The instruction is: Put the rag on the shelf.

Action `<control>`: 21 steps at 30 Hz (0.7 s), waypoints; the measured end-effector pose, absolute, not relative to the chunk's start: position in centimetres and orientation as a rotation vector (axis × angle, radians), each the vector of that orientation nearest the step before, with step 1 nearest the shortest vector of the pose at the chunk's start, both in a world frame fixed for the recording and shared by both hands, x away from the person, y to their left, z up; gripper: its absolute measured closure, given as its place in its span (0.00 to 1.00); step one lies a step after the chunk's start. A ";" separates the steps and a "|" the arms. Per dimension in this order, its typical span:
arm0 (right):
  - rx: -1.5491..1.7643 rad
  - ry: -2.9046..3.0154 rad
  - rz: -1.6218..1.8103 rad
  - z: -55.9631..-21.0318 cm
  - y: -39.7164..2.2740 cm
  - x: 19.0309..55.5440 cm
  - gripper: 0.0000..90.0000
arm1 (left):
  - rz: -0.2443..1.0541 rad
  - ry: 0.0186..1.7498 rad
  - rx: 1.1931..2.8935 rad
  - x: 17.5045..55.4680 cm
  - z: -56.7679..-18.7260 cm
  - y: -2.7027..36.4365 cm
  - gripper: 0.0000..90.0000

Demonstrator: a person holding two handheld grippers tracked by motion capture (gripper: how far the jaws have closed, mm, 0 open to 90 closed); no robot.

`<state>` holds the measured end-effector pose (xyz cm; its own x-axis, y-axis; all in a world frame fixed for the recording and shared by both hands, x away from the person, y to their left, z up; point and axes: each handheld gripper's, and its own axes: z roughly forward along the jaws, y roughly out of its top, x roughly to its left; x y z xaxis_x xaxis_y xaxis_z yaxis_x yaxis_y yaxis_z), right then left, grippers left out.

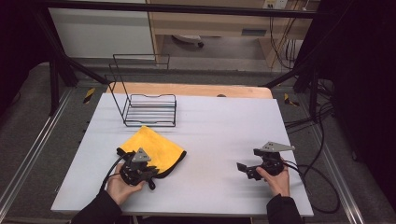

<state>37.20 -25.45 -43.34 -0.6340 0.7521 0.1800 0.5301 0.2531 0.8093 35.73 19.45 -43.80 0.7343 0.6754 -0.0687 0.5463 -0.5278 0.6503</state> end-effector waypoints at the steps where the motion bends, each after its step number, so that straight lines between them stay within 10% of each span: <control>1: 1.198 2.284 1.321 -43.3 -25.3 37.2 0.01 | 0.243 0.916 2.264 35.8 -43.8 19.5 0.91; 5: 1.193 2.291 1.318 -43.4 -25.2 37.2 0.01 | 0.244 0.900 2.229 35.5 -44.0 19.7 0.88; 11: 1.198 2.287 1.318 -43.3 -25.2 37.2 0.01 | 0.246 0.888 2.232 35.0 -44.1 18.5 0.55; 21: 1.196 2.281 1.318 -43.3 -25.3 37.3 0.01 | 0.411 0.878 2.301 34.1 -44.4 16.9 0.58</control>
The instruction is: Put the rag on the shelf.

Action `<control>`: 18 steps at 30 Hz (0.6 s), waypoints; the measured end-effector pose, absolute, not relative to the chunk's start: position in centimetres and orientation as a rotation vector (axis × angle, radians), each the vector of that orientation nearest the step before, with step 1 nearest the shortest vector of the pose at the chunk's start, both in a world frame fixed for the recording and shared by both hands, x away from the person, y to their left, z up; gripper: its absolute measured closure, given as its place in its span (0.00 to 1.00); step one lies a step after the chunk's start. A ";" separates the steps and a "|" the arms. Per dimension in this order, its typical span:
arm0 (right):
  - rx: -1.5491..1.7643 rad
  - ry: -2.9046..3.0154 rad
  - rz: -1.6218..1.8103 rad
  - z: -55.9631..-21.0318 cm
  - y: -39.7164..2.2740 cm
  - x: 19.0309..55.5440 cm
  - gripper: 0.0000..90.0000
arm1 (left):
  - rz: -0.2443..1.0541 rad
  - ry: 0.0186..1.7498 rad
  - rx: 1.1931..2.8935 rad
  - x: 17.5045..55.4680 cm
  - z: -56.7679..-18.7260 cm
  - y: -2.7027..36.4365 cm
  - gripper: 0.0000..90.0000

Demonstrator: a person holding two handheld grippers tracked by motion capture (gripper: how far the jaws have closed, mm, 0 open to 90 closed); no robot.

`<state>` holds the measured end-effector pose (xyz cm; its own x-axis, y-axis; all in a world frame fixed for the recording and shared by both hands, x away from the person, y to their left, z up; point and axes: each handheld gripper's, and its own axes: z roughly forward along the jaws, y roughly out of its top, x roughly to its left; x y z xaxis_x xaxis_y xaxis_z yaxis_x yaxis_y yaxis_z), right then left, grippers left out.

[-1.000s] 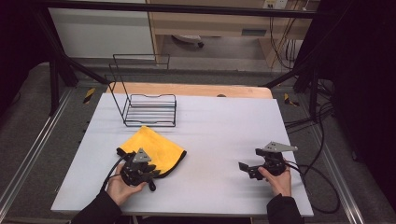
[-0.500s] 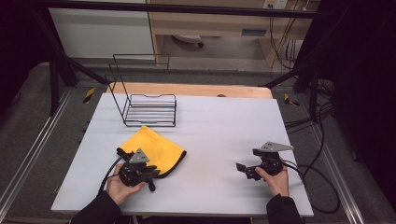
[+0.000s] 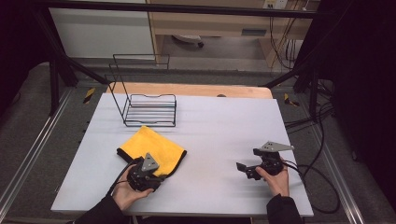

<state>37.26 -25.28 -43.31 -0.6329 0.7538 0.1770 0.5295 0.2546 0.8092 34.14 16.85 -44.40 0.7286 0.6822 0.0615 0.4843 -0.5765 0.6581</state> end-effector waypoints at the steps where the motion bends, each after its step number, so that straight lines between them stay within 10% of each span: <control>1: 1.197 2.279 1.319 -43.3 -25.3 37.3 0.01 | 0.411 0.883 2.302 34.2 -44.4 16.8 0.59; 18: 1.199 2.295 1.323 -43.2 -24.9 37.3 0.01 | 0.305 0.899 2.263 35.1 -43.3 18.7 0.91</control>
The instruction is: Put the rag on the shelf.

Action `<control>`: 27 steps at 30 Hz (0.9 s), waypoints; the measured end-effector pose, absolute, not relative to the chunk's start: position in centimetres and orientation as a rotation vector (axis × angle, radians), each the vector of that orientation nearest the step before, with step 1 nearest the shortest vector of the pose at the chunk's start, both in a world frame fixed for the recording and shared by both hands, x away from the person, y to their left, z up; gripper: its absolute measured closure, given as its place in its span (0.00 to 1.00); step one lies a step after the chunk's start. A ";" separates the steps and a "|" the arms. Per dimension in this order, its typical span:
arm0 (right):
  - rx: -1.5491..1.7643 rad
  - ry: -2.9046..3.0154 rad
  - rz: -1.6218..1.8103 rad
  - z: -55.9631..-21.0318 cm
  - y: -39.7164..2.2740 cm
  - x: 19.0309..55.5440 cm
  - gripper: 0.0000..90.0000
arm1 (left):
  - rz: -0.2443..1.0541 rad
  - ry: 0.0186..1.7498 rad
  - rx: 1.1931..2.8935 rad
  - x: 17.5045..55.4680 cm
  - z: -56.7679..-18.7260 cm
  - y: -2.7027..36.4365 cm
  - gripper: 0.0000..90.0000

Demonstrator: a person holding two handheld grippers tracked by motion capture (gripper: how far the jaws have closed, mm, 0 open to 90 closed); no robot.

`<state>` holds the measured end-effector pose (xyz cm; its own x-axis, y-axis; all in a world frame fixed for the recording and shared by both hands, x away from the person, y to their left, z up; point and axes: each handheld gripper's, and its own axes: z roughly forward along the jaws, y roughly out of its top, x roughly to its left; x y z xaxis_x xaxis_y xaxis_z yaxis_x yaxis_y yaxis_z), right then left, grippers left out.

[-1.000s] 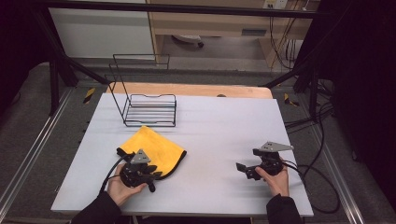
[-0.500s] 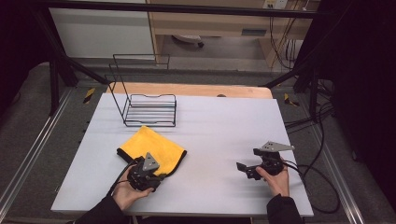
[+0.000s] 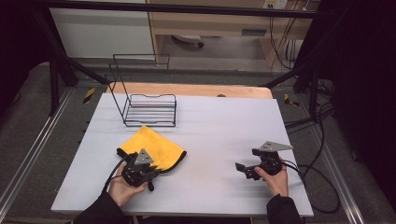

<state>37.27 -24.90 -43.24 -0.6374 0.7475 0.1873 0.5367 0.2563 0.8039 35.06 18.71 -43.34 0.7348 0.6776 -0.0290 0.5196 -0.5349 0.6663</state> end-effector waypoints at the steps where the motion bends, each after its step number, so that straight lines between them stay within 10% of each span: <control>1: 1.199 2.296 1.327 -43.2 -24.8 37.2 0.01 | 0.305 0.894 2.267 35.0 -43.3 18.8 0.91; 16: 1.063 2.368 1.350 -41.5 -17.2 38.7 0.02 | 0.299 0.882 2.242 34.8 -43.8 19.4 0.85; 27: 1.008 2.458 1.292 -41.9 -7.2 42.6 0.21 | 0.307 0.936 2.084 35.0 -42.0 24.0 0.43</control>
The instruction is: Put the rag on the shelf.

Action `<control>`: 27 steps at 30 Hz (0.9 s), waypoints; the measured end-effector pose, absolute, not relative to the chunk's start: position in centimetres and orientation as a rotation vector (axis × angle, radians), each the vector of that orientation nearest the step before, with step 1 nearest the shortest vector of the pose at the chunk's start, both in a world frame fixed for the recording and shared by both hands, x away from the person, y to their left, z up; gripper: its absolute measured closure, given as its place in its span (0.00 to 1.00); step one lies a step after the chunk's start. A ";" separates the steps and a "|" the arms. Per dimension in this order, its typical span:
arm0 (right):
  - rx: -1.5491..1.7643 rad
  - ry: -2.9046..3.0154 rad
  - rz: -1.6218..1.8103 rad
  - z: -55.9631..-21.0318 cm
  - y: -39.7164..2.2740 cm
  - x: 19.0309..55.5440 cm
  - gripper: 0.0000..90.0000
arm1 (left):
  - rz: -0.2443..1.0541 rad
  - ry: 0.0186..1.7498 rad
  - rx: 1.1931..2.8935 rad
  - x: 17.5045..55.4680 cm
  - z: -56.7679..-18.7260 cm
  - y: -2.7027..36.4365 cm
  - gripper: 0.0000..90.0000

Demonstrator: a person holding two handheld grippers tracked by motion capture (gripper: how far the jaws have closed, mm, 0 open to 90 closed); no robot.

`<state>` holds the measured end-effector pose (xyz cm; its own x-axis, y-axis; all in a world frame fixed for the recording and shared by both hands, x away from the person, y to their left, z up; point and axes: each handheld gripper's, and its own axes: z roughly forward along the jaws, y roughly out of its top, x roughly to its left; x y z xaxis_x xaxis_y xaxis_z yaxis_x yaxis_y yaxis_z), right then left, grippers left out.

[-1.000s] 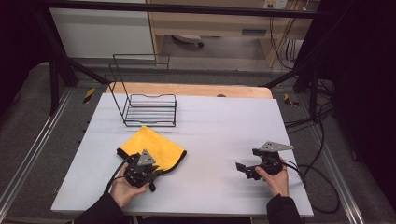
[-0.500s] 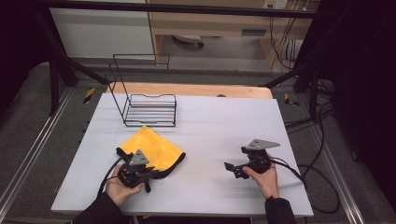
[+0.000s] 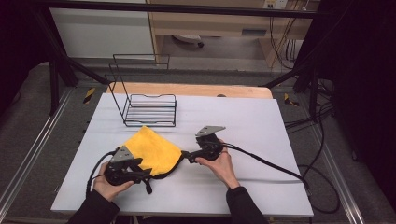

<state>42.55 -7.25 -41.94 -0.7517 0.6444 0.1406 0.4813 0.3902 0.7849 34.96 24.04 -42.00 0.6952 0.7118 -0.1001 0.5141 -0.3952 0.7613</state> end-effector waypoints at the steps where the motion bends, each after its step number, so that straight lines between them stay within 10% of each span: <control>1: 1.005 2.478 1.280 -42.3 -6.7 43.0 0.25 | 0.302 0.948 2.063 35.1 -41.9 24.7 0.39; 11: 0.982 2.624 1.211 -45.0 -4.5 44.8 0.61 | 0.304 1.036 1.991 36.5 -42.1 27.5 0.14; 27: 1.019 2.639 1.196 -44.2 -4.6 43.3 0.95 | 0.324 1.195 1.891 37.5 -42.7 30.3 0.18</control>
<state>43.33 -4.64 -44.17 -0.7775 0.5970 0.1977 0.5423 0.4771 0.6916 37.47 30.29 -42.74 0.5088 0.8345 -0.2115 0.6134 -0.1791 0.7692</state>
